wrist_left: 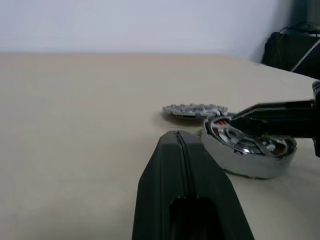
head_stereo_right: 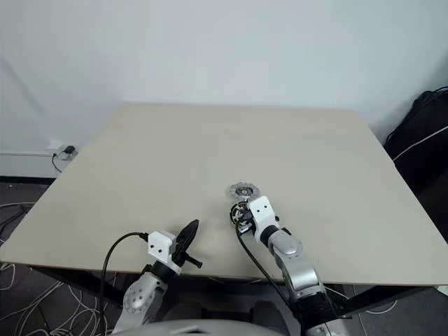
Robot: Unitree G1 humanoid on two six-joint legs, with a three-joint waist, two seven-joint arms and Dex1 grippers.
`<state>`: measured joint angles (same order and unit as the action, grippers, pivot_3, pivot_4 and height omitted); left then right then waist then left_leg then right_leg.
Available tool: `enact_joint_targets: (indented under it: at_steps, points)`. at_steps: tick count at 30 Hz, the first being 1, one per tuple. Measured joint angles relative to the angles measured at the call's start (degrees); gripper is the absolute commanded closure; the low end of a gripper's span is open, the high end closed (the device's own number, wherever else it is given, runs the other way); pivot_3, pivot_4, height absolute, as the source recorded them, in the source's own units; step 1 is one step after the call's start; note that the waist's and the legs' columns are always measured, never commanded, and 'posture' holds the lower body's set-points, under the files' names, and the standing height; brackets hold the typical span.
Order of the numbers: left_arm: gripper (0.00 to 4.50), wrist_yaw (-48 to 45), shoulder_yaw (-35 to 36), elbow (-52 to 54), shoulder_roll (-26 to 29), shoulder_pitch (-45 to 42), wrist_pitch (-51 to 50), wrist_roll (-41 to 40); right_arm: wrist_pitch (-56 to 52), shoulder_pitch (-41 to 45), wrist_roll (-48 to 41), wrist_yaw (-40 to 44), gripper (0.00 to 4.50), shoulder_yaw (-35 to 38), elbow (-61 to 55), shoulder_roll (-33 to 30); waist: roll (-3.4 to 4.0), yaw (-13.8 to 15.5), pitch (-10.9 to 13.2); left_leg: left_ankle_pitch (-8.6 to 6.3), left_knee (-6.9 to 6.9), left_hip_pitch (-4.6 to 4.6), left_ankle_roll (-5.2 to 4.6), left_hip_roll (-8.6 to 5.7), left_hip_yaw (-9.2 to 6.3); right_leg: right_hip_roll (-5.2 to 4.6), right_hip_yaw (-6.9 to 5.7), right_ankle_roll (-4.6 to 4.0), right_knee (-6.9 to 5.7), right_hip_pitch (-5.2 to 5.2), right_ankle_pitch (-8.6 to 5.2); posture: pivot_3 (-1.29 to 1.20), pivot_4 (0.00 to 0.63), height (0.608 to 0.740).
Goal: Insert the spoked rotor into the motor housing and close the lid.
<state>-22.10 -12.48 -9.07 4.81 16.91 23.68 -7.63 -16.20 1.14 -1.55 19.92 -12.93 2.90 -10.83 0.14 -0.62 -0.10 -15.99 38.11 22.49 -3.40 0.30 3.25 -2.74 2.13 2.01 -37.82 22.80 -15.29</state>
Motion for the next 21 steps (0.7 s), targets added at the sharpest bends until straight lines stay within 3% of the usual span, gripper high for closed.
enact_joint_targets:
  at_steps: [5, 8, 12, 16, 21]
  points:
    - [4.49, -0.68, -1.13, 2.59, 0.06, 0.08, -4.86, -0.18, -5.7, -0.28, 2.18, 2.26, 4.08, -1.63, -6.96, -4.91, -0.07, -0.03, -0.01, 0.11, 0.09, 0.04, -0.28, -0.02, 0.0, 0.01, -0.04, 0.02, 0.0, 0.0, 0.01, 0.0, 0.0, 0.74]
    - [4.49, -0.14, -2.66, 7.94, 0.02, 0.15, -12.3, 0.21, -7.44, 0.73, 4.76, 10.66, 4.08, -5.38, -15.54, -16.56, 0.15, 0.01, 0.2, 0.16, 0.18, 0.14, -0.49, -0.06, 0.0, 0.01, -0.08, 0.05, 0.03, 0.03, 0.01, 0.0, 0.0, 0.74]
    - [4.49, 0.93, -4.37, 13.59, -0.26, -0.16, -18.21, 0.86, -7.36, 4.76, 6.53, 20.6, 4.08, -7.96, -20.1, -26.69, -0.12, 0.02, 0.27, 0.17, 0.18, 0.05, -0.51, 0.0, -0.07, 0.15, -0.19, 0.06, 0.06, -0.07, 0.01, 0.0, 0.0, 0.74]
    - [4.5, 1.63, -4.75, 13.98, -0.34, -0.27, -19.89, 0.94, -6.52, 6.34, 8.56, 26.77, 3.19, -12.18, -20.06, -30.17, -0.3, 0.03, 0.41, 0.19, 0.19, 0.07, -0.53, 0.03, -0.12, 0.23, -0.27, 0.05, -0.01, -0.07, 0.01, 0.0, 0.0, 0.74]
    - [4.5, 1.55, -3.65, 13.57, -0.13, -1.24, -19.35, 0.62, -4.69, 11.1, 10.78, 31.25, 3.19, -14.78, -19.25, -30.92, -0.42, 0.14, 0.48, 0.18, 0.39, 0.06, -0.54, 0.02, -0.18, 0.21, -0.46, 0.08, 0.03, -0.19, 0.03, 0.0, 0.0, 0.74]
